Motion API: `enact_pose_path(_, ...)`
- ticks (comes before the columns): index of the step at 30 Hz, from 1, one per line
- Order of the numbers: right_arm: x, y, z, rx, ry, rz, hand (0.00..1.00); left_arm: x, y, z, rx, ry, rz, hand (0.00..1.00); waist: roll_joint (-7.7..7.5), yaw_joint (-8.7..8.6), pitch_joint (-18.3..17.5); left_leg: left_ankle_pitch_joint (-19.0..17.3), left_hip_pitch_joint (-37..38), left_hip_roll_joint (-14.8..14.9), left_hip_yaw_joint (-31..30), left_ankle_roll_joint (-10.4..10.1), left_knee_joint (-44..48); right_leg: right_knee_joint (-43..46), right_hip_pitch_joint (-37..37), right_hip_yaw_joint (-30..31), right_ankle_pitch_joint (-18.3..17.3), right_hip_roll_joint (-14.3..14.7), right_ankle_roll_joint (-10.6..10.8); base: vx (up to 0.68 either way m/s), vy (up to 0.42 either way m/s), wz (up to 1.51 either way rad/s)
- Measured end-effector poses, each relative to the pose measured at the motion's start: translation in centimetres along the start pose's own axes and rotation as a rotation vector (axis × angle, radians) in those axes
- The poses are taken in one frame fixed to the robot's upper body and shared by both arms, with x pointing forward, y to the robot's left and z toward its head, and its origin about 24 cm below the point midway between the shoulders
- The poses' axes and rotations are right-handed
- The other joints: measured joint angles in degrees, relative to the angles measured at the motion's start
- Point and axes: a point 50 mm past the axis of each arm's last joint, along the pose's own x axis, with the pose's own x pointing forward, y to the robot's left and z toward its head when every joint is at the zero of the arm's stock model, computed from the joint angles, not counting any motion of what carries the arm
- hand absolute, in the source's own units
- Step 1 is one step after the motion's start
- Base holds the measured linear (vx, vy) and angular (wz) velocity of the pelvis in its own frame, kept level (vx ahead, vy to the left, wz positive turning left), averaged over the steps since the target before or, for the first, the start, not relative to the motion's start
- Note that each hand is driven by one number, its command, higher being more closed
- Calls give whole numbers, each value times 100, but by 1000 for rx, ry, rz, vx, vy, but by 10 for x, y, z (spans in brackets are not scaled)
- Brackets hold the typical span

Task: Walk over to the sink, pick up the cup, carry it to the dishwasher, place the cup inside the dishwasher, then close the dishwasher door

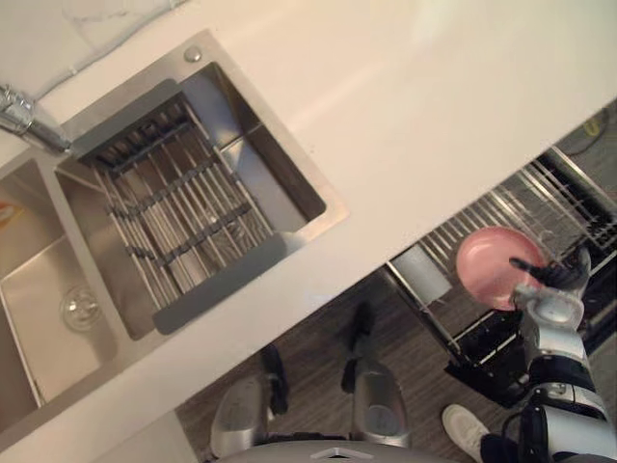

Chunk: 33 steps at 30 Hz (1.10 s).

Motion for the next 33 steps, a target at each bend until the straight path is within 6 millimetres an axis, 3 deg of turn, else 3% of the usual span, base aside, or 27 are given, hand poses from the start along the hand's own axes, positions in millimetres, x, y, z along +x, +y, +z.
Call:
enact_pose_path(4,-1,5,32,159,-103,83,0,-3,12,-5,-6,23,27,0,-65,-93,-233,-80,291,203,167,-40,228,-3,305,12,-96,156,-56,63,-28,-25)
enact_pose_path(7,4,-16,47,289,-136,34,0,-4,19,-14,15,73,19,0,-46,-146,-463,-79,457,273,253,-43,384,-4,515,2,-195,181,-52,40,-10,-8)
enact_pose_path(10,19,-63,56,279,-163,-137,0,-5,30,-31,1,135,6,0,-25,-233,-710,-80,558,270,316,-41,418,-5,584,50,-242,229,-31,26,5,-9)
enact_pose_path(12,32,-113,66,269,-158,-312,0,-6,36,-37,-43,154,8,0,-18,-315,-827,-81,655,246,325,-39,339,-5,598,131,-251,262,-24,31,8,-18)
enact_pose_path(13,34,-125,68,280,-153,-350,0,-6,37,-38,-52,158,7,0,-13,-341,-841,-82,688,245,325,-37,301,-5,609,143,-252,275,-25,16,15,-14)
enact_pose_path(15,36,-173,59,349,-81,-490,0,-6,39,-43,-77,183,5,0,-14,-482,-1011,-82,758,245,328,-36,114,-5,609,151,-259,324,-33,28,10,-7)
enact_pose_path(17,30,-193,42,369,-15,-548,0,-6,41,-49,-110,199,7,0,-32,-565,-1171,-81,804,251,331,-36,-6,-5,585,168,-264,354,-41,25,15,-8)
enact_pose_path(20,23,-201,13,366,95,-535,0,-6,47,-59,-149,222,24,0,-63,-664,-1337,-73,917,239,357,-46,-176,-6,588,173,-266,364,-45,-15,30,-13)
enact_pose_path(22,16,-199,-11,414,181,-490,0,-7,49,-58,-177,208,31,0,-57,-663,-1365,-85,949,202,454,-25,-286,-6,581,141,-266,364,-45,-95,22,-16)
enact_pose_path(24,9,-183,-37,498,248,-449,0,-10,53,-55,-198,187,31,0,-78,-672,-1353,-187,930,198,482,45,-383,-10,539,111,-276,367,-32,-128,10,-14)
enact_pose_path(26,-6,-162,-71,519,341,-386,0,-10,56,-60,-210,194,41,0,67,-610,-1454,-178,889,268,449,108,-483,137,525,-21,-237,328,-167,2,24,-3)
enact_pose_path(28,-20,-139,-96,545,413,-329,0,-8,54,-64,-221,201,41,0,107,-519,-1410,-83,880,152,266,86,-558,-11,631,-129,-222,312,-92,83,23,53)
enact_pose_path(29,-92,-57,-169,638,697,-201,0,2,40,-68,-214,190,41,0,329,-173,-1442,350,705,118,-276,-105,-771,-11,670,-626,-311,201,-75,-22,17,116)
enact_pose_path(32,-99,-60,-170,617,677,-203,0,5,43,-78,-259,174,52,0,305,-83,-1430,354,743,107,-374,-117,-800,-14,807,-748,-351,164,-61,-43,26,51)
enact_pose_path(33,-102,-52,-171,605,680,-179,0,6,41,-82,-257,181,52,0,346,-19,-1417,360,739,80,-391,-103,-856,-12,826,-819,-347,129,-48,-59,39,12)
